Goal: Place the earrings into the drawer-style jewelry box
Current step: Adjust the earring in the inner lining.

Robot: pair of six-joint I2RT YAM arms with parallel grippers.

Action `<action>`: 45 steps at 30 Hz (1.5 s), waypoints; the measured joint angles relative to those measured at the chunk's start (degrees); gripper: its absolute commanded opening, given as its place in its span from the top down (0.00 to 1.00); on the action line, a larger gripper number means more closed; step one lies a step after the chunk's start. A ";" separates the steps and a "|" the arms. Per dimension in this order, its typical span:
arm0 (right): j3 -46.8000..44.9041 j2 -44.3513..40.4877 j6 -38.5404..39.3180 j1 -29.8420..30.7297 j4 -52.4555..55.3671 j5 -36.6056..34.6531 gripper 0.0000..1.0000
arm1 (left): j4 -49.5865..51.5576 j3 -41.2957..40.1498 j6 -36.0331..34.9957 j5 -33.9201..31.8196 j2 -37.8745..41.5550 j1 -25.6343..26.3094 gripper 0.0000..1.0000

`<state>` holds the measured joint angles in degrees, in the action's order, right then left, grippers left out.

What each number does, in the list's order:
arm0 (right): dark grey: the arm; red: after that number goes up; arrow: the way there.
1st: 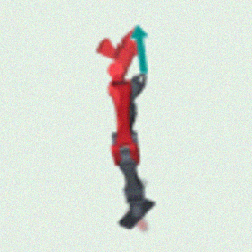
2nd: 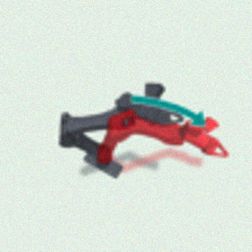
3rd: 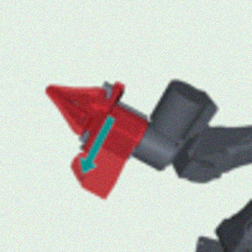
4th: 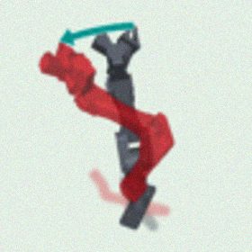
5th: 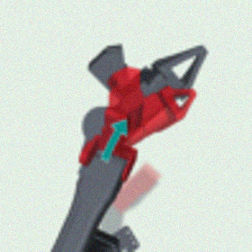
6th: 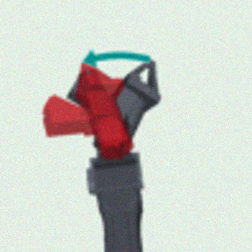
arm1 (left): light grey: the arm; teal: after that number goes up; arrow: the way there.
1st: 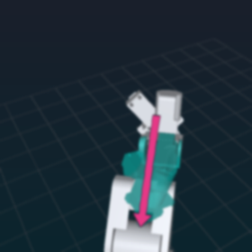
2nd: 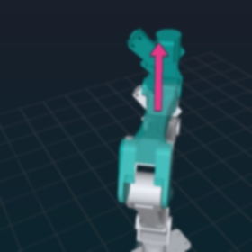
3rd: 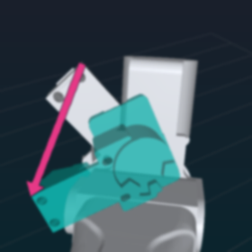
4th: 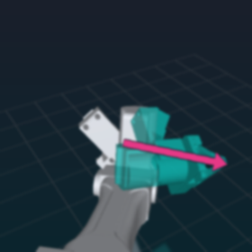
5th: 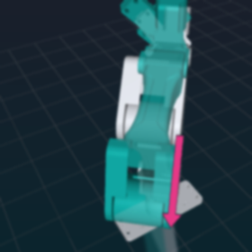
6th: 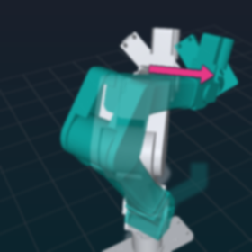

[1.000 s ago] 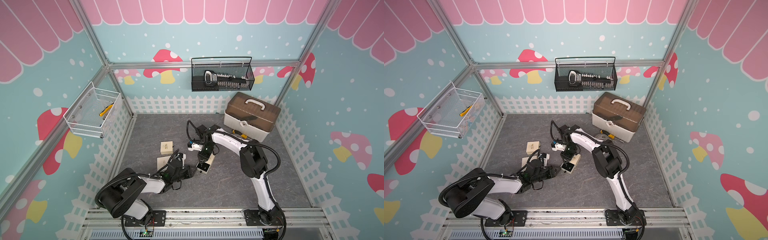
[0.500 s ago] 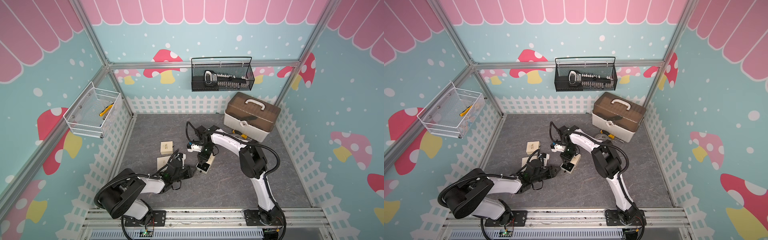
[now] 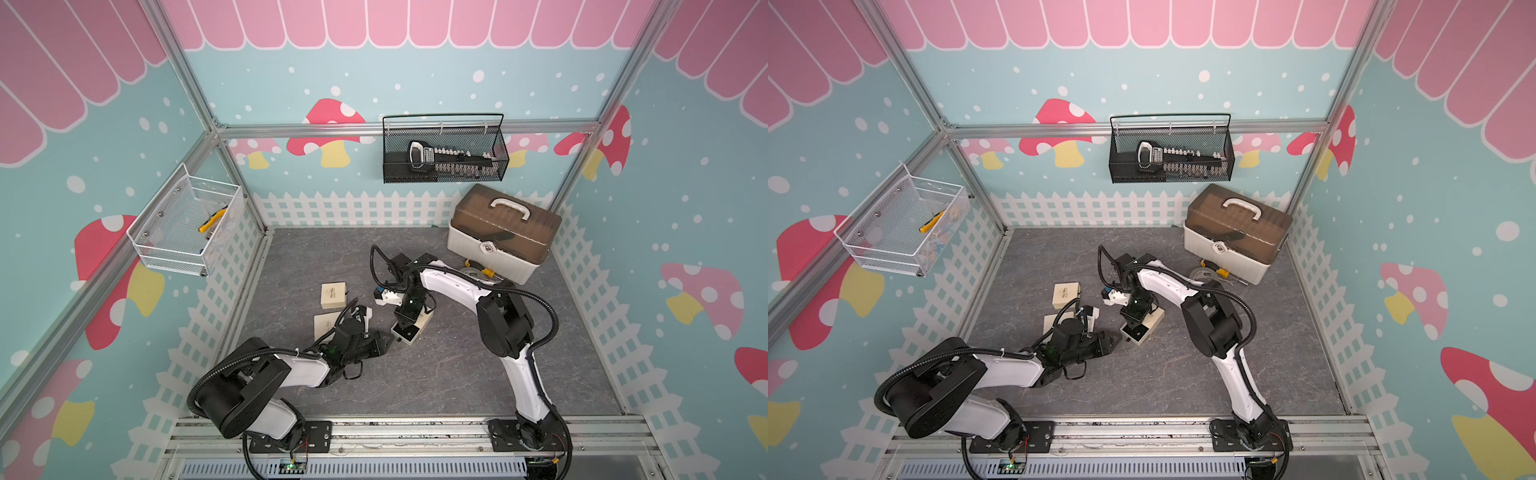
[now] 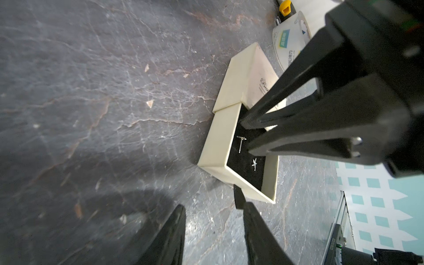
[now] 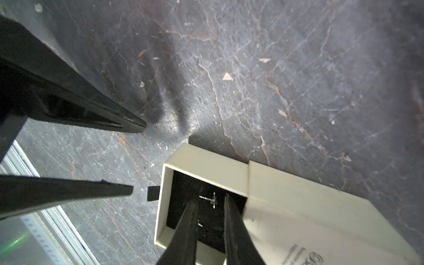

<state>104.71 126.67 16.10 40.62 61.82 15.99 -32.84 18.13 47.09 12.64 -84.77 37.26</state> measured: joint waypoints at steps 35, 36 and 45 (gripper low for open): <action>-0.02 0.00 -2.84 1.40 -1.22 -5.16 1.00 | 0.52 0.70 -1.22 0.02 -0.04 -0.20 0.59; -0.02 0.00 -2.91 1.40 -1.36 -5.27 1.00 | 0.59 0.70 -1.27 0.02 -0.02 -0.33 0.59; -2.51 -1.16 -5.38 1.90 -4.70 -6.97 1.00 | 1.33 0.70 -1.64 -0.04 0.17 -1.29 0.59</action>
<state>102.19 125.51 10.72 42.52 57.12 9.02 -31.51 18.83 45.45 12.60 -84.60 35.97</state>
